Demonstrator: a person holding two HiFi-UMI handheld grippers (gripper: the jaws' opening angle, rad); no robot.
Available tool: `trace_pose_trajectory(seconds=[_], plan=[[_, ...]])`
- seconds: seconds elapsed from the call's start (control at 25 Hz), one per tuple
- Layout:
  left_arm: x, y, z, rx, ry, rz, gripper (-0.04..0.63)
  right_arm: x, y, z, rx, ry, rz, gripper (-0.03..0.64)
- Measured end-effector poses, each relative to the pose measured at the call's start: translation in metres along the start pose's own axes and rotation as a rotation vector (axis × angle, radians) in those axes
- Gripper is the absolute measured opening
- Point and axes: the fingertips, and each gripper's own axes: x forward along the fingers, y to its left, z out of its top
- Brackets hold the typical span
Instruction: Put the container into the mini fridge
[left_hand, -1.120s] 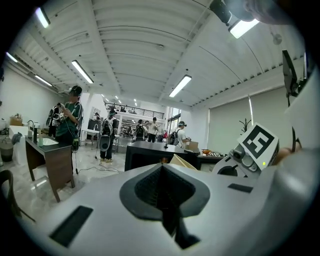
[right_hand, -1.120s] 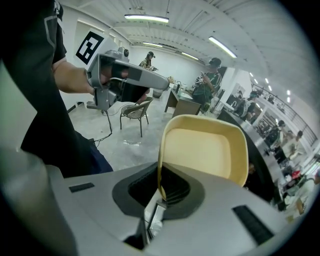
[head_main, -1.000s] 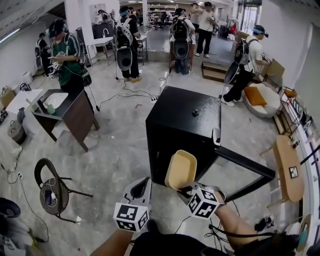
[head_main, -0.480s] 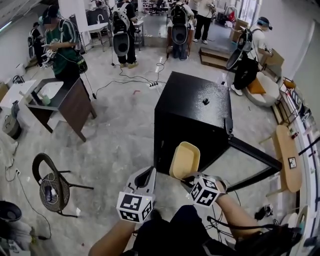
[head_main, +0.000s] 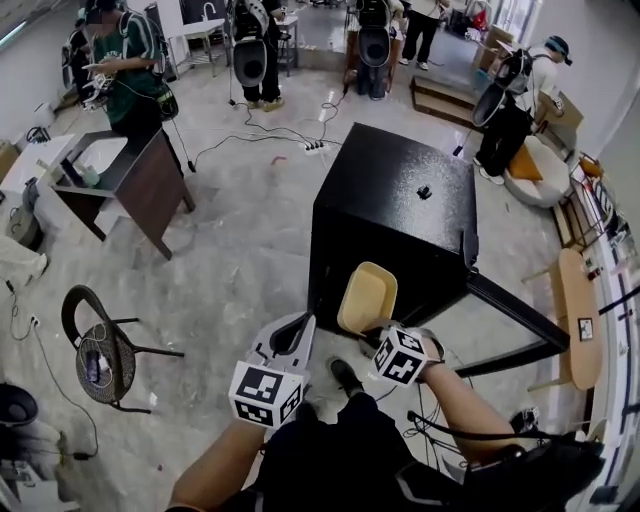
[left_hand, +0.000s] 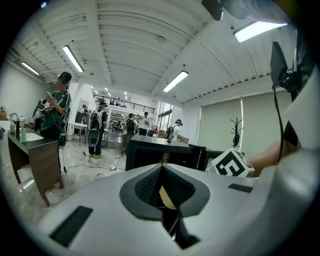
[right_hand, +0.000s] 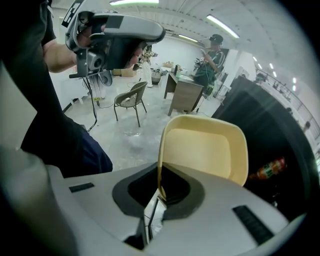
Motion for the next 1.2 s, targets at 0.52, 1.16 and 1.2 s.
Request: trace_pose_trajectory(seconds=[0.52, 1.16, 1.2], plan=[[0.034, 0.029, -0.013, 0.002, 0.022, 0.055, 0.006, 0.068, -0.062, -0.009, 0.007, 0.009, 0.015, 0.019], [0.064, 0.047, -0.031, 0.046, 0.032, 0.071, 0.006, 0.142, -0.108, -0.02, 0.06, 0.07, 0.049, 0.019], [0.066, 0.048, -0.033, 0.045, 0.036, 0.074, 0.006, 0.147, -0.112, -0.022, 0.064, 0.078, 0.048, 0.018]])
